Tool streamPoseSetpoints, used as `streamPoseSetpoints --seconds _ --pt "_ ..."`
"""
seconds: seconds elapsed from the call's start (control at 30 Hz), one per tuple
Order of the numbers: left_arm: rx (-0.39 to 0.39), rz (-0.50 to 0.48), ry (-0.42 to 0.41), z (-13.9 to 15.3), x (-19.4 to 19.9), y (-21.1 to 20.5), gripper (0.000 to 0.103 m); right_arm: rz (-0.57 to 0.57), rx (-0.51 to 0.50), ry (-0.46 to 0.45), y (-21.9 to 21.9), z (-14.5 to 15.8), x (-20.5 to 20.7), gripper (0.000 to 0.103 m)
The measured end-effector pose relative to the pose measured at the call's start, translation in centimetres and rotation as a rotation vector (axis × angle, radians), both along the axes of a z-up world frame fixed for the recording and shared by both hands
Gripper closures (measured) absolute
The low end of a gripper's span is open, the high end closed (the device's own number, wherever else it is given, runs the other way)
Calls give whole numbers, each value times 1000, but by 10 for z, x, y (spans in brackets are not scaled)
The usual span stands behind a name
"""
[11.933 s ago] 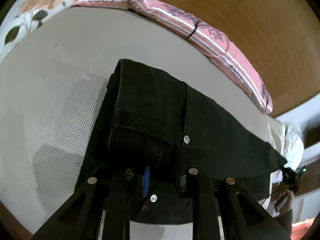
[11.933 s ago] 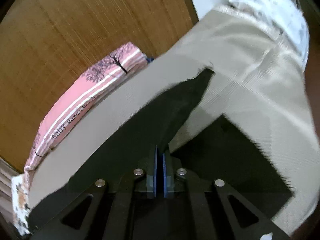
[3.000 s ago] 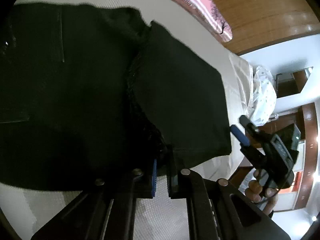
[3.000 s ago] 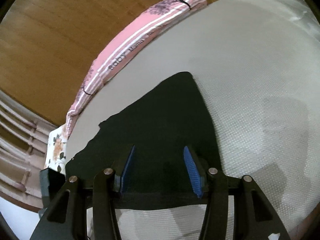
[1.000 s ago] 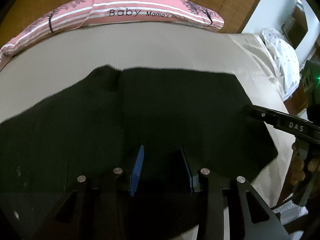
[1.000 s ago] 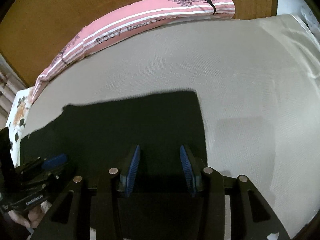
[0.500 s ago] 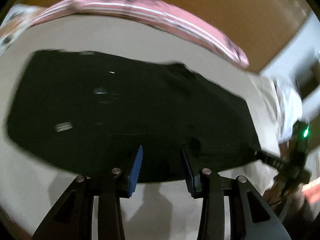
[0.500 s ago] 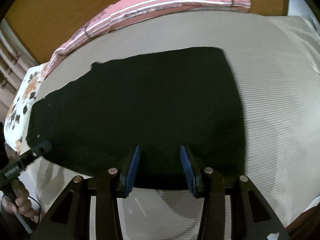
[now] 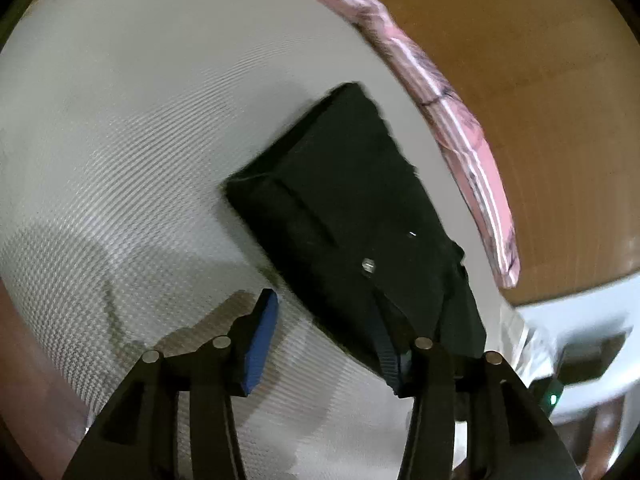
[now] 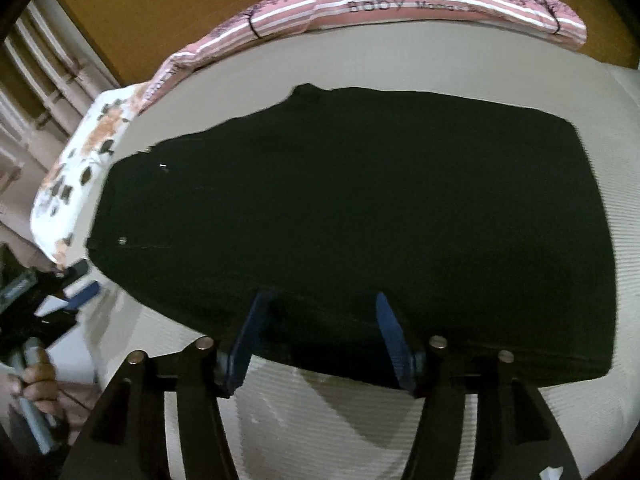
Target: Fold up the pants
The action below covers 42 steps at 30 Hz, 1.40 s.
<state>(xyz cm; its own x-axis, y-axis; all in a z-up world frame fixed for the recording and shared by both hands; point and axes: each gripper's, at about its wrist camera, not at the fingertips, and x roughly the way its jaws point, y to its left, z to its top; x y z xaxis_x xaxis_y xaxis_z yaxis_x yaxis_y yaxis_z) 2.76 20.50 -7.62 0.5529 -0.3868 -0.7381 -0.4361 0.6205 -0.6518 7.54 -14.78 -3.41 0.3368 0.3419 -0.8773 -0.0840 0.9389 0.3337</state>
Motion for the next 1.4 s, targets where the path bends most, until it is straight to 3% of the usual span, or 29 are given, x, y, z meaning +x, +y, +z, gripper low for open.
streamPoseSetpoints --seconds 0.2,0.6,0.73,0.8,0.87,0.97,1.1,1.27,1.4 --pt "-92 79 -6 -19 -2 15 53 -22 61 -1 0 4 2 43" --pt "-98 144 -142 -31 16 31 49 -42 92 8 -2 -2 6 43" --pt "-53 149 -164 -29 24 34 49 -49 105 6 -3 -4 8 43" --pt "-24 150 -147 -26 26 33 55 -54 108 4 -4 -3 9 43" --pt "-3 145 -139 -23 27 32 71 -59 107 -7 -5 0 8 43" --pt "33 127 -156 -9 29 26 77 -76 106 -27 -12 6 9 43" --pt "166 12 -248 41 42 -6 79 -120 116 -52 -31 17 8 43" --pt "182 -129 -361 98 66 -55 79 -196 139 -87 -66 30 2 43" --pt "192 -297 -444 132 91 -121 79 -256 159 -106 -96 36 -6 43"
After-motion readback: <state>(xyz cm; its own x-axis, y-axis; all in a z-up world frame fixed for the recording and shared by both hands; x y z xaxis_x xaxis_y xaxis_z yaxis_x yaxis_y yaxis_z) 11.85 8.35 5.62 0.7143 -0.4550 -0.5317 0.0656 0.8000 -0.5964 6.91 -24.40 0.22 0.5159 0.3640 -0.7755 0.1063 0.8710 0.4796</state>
